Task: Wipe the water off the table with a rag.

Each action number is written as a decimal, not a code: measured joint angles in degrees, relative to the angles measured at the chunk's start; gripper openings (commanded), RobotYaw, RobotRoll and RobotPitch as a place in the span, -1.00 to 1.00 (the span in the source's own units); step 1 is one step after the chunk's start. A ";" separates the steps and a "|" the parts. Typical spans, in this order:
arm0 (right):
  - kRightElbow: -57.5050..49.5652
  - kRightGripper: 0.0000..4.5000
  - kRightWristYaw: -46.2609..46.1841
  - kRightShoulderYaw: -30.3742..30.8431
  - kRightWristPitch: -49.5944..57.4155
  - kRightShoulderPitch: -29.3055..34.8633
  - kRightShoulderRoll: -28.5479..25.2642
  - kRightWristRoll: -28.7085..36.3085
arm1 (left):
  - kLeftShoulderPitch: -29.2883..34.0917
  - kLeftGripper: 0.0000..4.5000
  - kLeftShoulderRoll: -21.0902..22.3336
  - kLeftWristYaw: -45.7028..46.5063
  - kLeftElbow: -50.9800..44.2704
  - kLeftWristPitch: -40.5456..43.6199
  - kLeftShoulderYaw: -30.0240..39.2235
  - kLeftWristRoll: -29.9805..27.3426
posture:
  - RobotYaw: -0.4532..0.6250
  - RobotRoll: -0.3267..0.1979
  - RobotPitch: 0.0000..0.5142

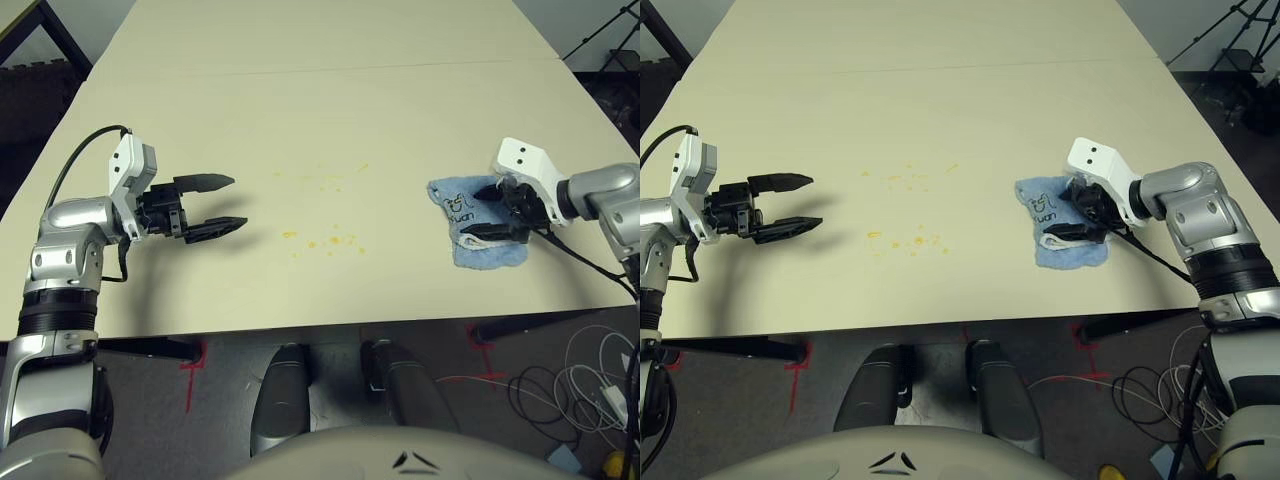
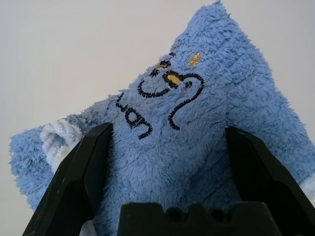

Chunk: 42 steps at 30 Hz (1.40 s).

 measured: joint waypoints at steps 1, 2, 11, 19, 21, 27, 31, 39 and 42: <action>0.21 0.99 -0.23 0.04 -0.06 0.15 0.27 -0.31 | 0.01 1.00 0.00 0.00 -0.07 0.03 0.00 0.00 | 0.22 0.25 -0.31; 0.30 0.99 -0.37 0.08 -0.08 0.27 0.39 -0.51 | 0.02 1.00 0.00 0.00 -0.15 0.05 0.00 0.00 | 0.22 0.25 -0.31; 3.60 0.02 -2.81 -0.15 -0.27 0.00 2.40 -1.78 | 0.71 1.00 -0.03 0.14 -2.41 1.16 0.03 -0.05 | 0.14 0.25 -0.28; 3.49 -0.96 -4.58 -0.93 0.17 0.10 3.03 -2.17 | -0.10 1.00 -0.28 0.15 -1.97 1.20 -0.01 0.04 | 0.08 0.25 -0.32; 3.20 -0.96 -4.57 -1.18 0.32 0.13 3.17 -2.06 | -0.75 1.00 -0.48 0.15 -1.82 1.16 -0.06 0.15 | 0.07 0.25 -0.32; 2.12 -0.96 -4.54 -2.39 2.40 0.55 3.40 -0.80 | -1.94 1.00 -0.93 0.09 0.29 0.75 -0.67 0.61 | 0.06 0.25 -0.33; 1.50 -0.96 -4.47 -2.80 4.02 0.56 3.46 0.42 | -2.46 1.00 -0.95 0.02 0.58 0.29 -1.15 0.67 | 0.02 0.25 -0.34; -1.25 -0.96 -3.07 -4.65 7.97 0.55 3.83 4.63 | -3.02 1.00 -0.94 -0.39 2.46 -0.14 -1.96 0.77 | 0.06 0.25 -0.35; -3.27 -0.96 -1.64 -4.66 9.48 -0.80 3.89 6.70 | -3.60 1.00 -0.79 -0.73 2.48 -0.15 -2.08 0.82 | 0.07 0.25 -0.35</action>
